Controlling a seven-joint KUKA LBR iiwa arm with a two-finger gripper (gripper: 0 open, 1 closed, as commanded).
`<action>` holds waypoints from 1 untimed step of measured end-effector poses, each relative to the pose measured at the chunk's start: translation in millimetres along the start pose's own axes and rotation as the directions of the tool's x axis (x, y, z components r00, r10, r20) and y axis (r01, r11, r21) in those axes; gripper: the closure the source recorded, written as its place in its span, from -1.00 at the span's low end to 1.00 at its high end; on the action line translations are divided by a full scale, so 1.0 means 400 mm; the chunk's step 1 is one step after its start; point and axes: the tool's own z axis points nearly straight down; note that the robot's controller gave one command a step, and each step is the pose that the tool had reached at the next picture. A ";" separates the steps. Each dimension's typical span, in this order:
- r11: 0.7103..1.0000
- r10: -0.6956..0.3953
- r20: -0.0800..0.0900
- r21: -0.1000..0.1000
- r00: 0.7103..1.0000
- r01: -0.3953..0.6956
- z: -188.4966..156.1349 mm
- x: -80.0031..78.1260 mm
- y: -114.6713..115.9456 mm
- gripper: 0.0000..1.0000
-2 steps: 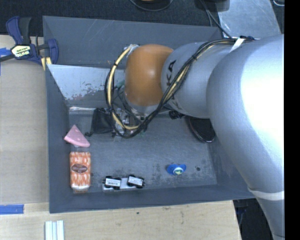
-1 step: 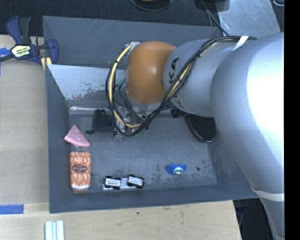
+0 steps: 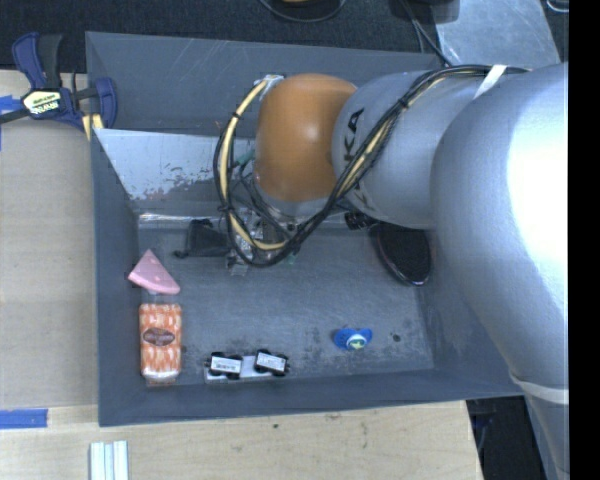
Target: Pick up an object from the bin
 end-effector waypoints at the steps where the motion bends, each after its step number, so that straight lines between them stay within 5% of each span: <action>1: 1.000 0.000 0.002 -0.001 1.000 0.000 -0.035 -0.002 0.000 1.00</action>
Offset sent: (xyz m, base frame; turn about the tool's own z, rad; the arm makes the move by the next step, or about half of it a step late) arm 0.0000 0.0001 0.0677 0.0000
